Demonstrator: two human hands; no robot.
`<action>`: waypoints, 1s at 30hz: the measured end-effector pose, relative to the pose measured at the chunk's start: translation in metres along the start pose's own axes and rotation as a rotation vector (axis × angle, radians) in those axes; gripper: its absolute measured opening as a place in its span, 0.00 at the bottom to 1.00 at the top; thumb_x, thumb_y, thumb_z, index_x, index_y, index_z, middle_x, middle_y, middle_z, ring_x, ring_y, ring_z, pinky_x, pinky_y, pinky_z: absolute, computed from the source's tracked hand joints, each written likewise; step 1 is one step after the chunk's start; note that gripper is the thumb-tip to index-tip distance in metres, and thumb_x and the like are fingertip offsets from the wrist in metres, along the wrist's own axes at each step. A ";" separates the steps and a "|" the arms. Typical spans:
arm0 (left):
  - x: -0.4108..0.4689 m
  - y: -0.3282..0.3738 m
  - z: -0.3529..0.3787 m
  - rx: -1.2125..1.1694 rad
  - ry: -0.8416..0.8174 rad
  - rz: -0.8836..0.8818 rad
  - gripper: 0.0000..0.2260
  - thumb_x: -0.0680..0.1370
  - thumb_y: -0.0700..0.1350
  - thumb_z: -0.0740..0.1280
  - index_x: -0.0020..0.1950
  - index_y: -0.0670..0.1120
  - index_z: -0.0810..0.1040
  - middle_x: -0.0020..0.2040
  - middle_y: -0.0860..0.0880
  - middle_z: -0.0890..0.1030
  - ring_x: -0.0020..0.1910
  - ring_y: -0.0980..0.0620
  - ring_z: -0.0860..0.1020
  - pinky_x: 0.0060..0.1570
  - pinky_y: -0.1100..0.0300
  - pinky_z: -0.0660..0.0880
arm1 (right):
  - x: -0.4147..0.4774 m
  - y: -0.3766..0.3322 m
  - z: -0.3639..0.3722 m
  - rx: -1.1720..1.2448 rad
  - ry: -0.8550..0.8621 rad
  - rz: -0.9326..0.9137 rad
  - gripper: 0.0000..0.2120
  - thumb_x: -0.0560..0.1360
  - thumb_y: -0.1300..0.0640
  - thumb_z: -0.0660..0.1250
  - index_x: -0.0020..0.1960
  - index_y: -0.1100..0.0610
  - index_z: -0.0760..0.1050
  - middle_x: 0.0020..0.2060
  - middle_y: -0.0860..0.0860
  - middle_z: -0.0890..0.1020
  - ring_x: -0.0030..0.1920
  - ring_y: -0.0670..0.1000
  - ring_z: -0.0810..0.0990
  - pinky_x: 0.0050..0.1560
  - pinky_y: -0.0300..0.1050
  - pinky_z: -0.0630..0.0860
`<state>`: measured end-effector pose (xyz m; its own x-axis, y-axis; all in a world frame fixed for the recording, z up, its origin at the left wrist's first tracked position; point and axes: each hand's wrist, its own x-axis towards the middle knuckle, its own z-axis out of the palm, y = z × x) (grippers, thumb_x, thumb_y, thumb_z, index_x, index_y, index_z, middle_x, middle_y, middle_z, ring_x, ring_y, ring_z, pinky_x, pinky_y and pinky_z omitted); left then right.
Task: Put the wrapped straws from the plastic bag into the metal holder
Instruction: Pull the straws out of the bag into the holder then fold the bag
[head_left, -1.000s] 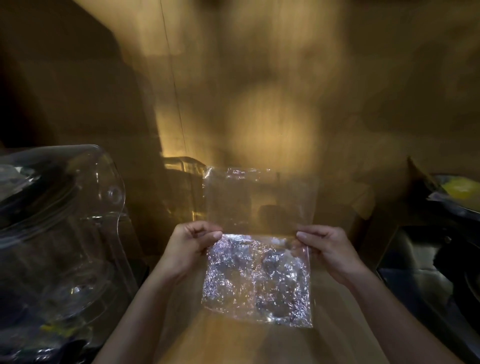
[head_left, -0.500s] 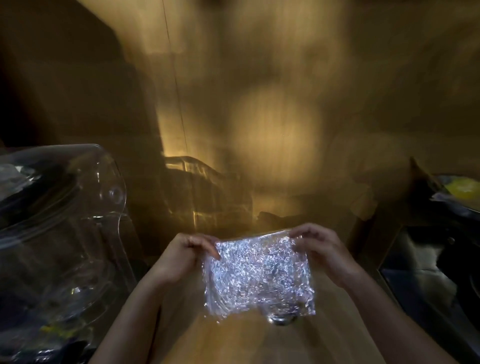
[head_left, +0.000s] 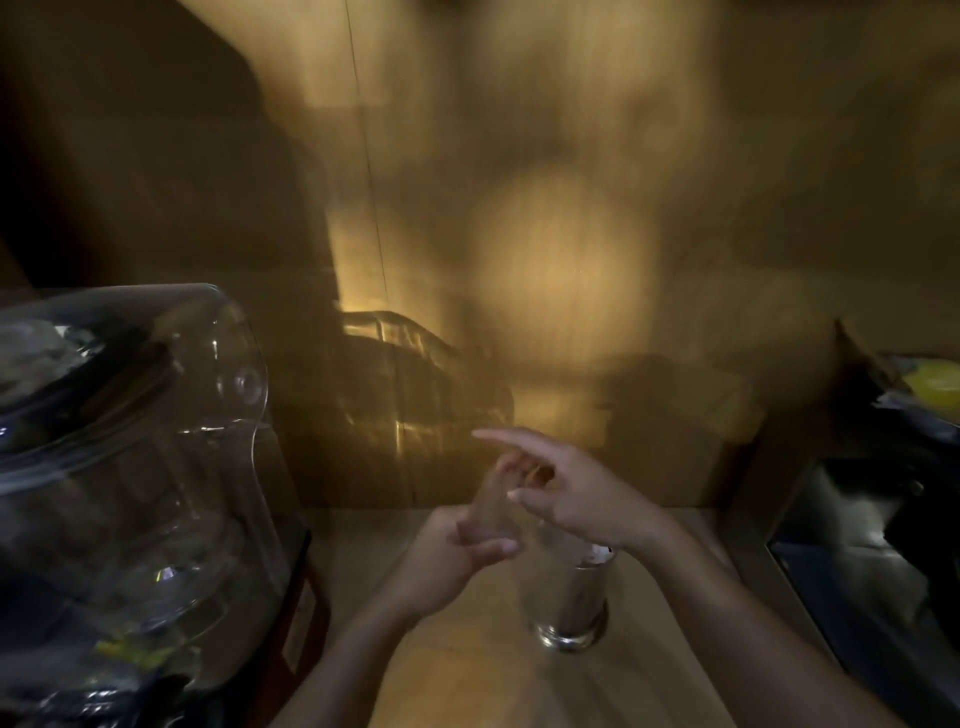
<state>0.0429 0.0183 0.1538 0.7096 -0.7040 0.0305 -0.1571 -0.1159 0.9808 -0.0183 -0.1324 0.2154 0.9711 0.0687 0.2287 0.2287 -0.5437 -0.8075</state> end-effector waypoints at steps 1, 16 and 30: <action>0.000 -0.003 -0.003 -0.034 0.060 -0.009 0.04 0.69 0.33 0.71 0.43 0.37 0.80 0.32 0.52 0.82 0.33 0.59 0.77 0.35 0.67 0.74 | 0.001 0.002 0.000 0.022 0.053 0.008 0.30 0.71 0.69 0.67 0.65 0.44 0.66 0.48 0.50 0.77 0.47 0.44 0.74 0.49 0.36 0.70; -0.005 -0.034 -0.039 -0.485 0.310 -0.178 0.12 0.64 0.41 0.74 0.45 0.39 0.81 0.41 0.42 0.86 0.40 0.43 0.83 0.37 0.54 0.81 | -0.019 0.069 0.058 0.497 0.342 0.420 0.31 0.67 0.68 0.72 0.64 0.50 0.65 0.27 0.47 0.78 0.28 0.43 0.77 0.28 0.36 0.74; -0.042 -0.109 -0.022 -0.205 0.389 -0.600 0.10 0.72 0.29 0.65 0.47 0.43 0.71 0.38 0.45 0.76 0.30 0.52 0.76 0.26 0.63 0.71 | -0.042 0.126 0.128 0.288 0.199 0.704 0.10 0.68 0.73 0.68 0.47 0.63 0.75 0.35 0.50 0.74 0.22 0.34 0.73 0.27 0.27 0.67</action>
<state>0.0457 0.0757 0.0500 0.8312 -0.2575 -0.4928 0.4382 -0.2422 0.8656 -0.0210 -0.0968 0.0345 0.8699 -0.3775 -0.3175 -0.4001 -0.1635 -0.9018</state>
